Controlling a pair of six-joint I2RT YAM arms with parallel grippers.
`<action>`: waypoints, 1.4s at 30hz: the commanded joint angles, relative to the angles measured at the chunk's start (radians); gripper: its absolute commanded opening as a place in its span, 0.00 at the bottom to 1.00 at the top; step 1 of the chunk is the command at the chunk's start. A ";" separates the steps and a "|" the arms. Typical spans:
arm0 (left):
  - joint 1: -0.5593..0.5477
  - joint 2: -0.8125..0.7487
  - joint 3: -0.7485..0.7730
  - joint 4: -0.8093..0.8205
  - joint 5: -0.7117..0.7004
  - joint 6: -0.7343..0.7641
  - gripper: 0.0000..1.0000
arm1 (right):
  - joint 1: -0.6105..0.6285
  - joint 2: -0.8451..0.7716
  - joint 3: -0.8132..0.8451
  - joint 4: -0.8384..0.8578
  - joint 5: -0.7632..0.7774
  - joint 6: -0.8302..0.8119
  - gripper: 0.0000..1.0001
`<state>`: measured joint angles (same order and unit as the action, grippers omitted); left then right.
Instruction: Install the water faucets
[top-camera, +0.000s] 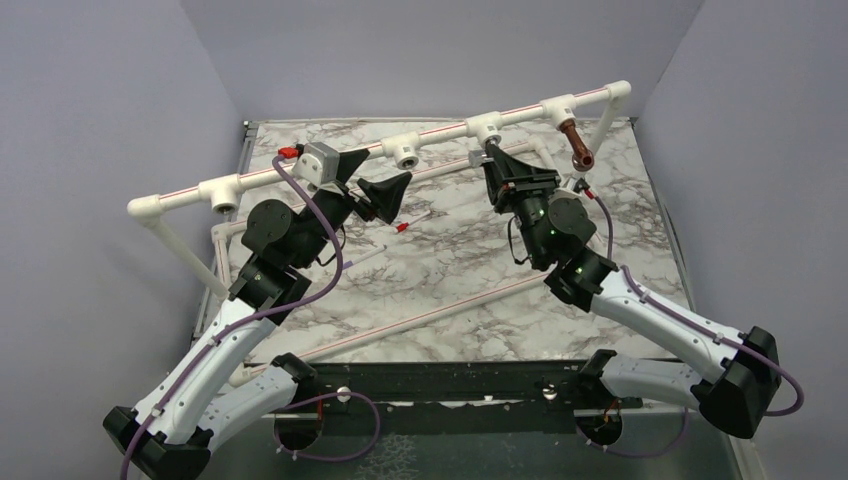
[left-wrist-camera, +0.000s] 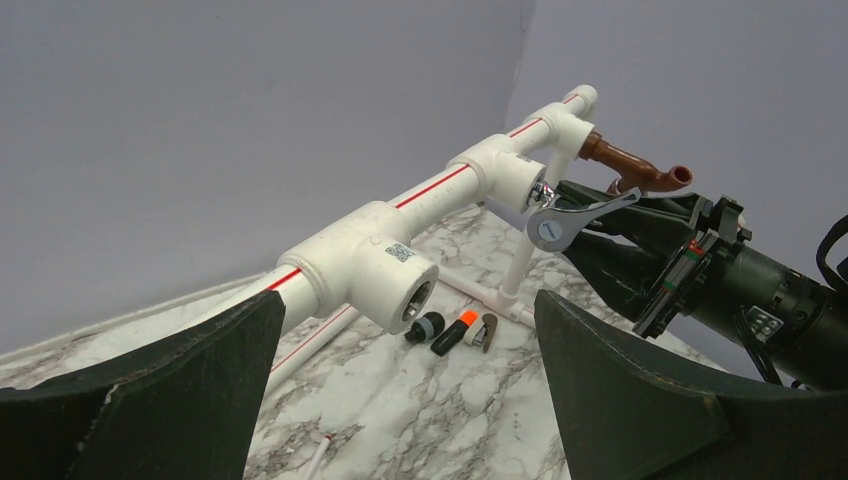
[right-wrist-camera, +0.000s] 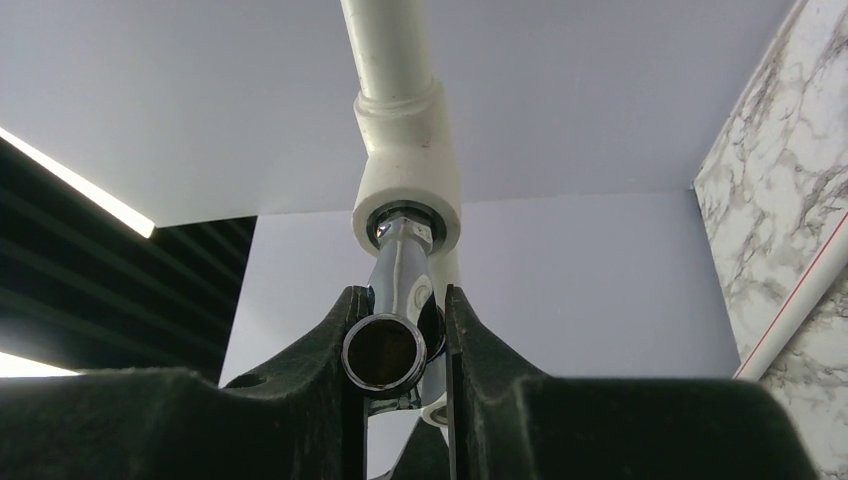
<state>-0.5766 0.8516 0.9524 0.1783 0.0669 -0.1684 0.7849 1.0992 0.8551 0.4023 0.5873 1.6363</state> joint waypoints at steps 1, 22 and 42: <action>0.005 -0.004 -0.007 0.019 -0.011 0.007 0.96 | -0.005 -0.053 -0.012 -0.127 0.145 0.034 0.29; 0.006 0.016 -0.009 0.017 -0.013 0.009 0.96 | -0.006 -0.211 0.005 -0.329 0.191 -0.222 0.65; 0.004 0.008 -0.007 0.017 -0.011 0.007 0.96 | -0.006 -0.278 0.110 -0.291 -0.128 -1.610 0.66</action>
<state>-0.5755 0.8715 0.9524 0.1841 0.0704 -0.1673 0.7815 0.8406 0.9253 0.0895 0.5930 0.4088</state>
